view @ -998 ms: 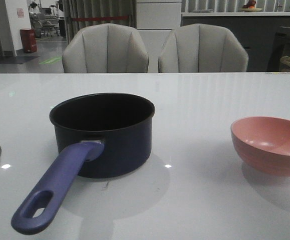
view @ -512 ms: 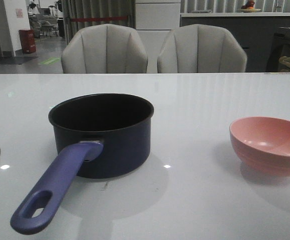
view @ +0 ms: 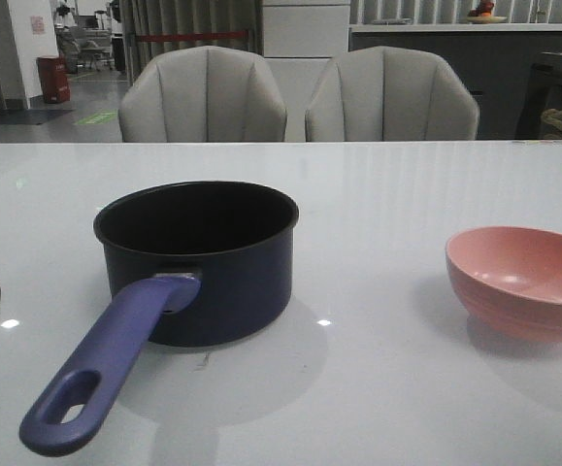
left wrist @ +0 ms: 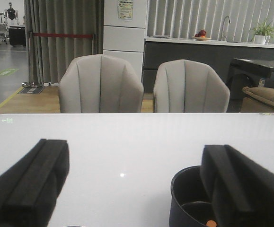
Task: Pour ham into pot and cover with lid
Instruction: 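Lower the left gripper to the glass lid knob and grasp it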
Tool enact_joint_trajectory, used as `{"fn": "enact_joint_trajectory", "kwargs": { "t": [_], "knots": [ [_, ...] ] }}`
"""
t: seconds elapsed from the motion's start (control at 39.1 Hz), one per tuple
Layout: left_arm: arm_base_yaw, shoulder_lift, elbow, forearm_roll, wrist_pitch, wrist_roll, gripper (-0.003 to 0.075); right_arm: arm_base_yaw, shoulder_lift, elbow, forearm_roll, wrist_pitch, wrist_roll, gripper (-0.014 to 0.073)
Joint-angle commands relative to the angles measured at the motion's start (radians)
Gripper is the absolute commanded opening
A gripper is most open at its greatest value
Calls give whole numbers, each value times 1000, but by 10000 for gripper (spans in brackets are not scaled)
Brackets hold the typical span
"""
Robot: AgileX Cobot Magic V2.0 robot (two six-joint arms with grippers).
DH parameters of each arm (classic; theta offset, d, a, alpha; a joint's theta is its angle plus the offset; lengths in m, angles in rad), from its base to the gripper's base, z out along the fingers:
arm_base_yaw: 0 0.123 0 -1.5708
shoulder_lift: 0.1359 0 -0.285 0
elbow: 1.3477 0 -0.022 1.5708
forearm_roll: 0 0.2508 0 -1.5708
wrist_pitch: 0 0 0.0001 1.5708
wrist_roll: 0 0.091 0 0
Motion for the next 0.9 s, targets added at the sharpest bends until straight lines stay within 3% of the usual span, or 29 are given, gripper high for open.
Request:
{"fn": "enact_joint_trajectory", "kwargs": {
  "t": [0.0,0.08,0.2,0.38,0.59,0.87],
  "knots": [
    [-6,9,-27,-11,-78,-3,603,2,10,-28,1,-27,-9,119],
    [-6,9,-27,-11,-71,-3,603,2,10,-28,1,-2,-9,167],
    [-6,11,-29,-11,-51,-3,603,2,10,-28,1,3,-9,166],
    [-6,94,-95,-4,78,-3,608,2,10,-28,1,3,-9,166],
    [-6,288,-266,-4,248,-28,608,2,10,-28,1,3,-9,166],
    [-6,618,-557,118,529,-235,607,2,10,-28,1,3,-9,166]
  ]
}}
